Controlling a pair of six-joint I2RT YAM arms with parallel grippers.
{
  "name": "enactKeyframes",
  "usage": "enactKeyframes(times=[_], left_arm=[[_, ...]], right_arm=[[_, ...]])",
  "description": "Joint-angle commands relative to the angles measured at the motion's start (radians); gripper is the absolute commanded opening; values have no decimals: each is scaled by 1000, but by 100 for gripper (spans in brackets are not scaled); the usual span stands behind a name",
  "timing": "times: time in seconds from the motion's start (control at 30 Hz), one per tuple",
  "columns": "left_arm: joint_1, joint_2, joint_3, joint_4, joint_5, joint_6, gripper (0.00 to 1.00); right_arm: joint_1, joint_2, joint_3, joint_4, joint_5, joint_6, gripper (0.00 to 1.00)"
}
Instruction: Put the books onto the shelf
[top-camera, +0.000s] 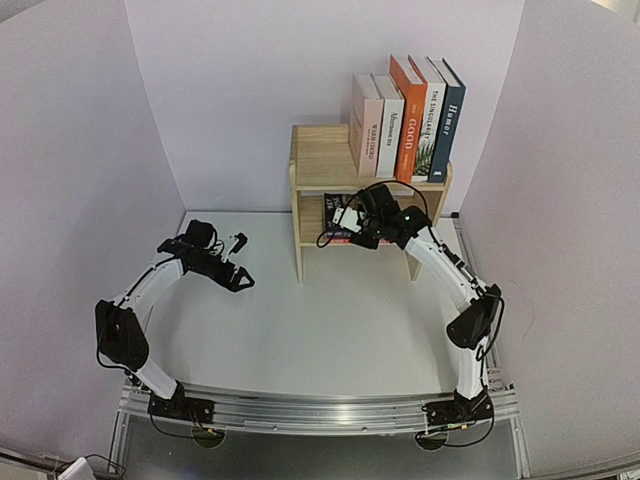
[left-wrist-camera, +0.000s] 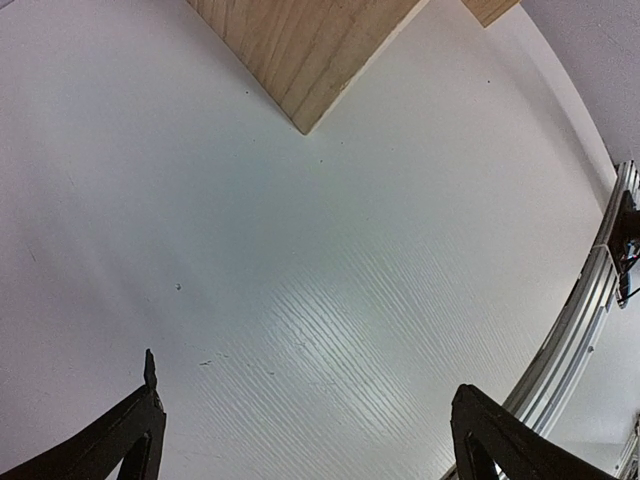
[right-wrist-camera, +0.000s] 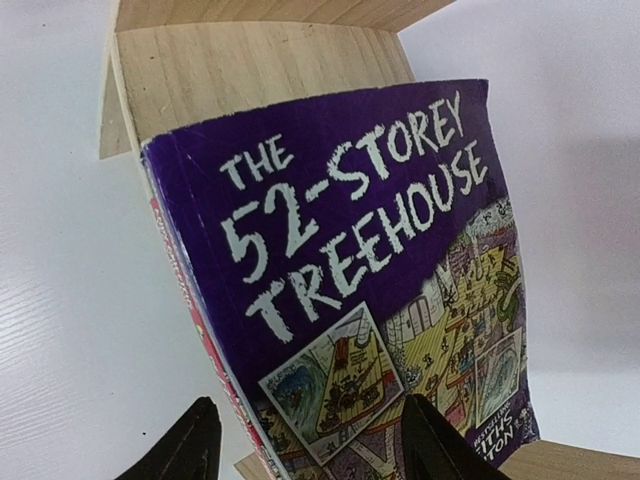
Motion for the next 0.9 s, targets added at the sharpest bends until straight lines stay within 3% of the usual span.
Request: enactKeyframes(times=[0.0,0.67,0.87], left_arm=[[2,5,2,3,9,20,100],[2,-5,-13,9,8,26,100],[1,-12,-20,11,4,29,99]], right_arm=[[7,-3,26,32,-12,1,59],[6,44,65,58,75,15,53],[7,-5,18,61,41,23,59]])
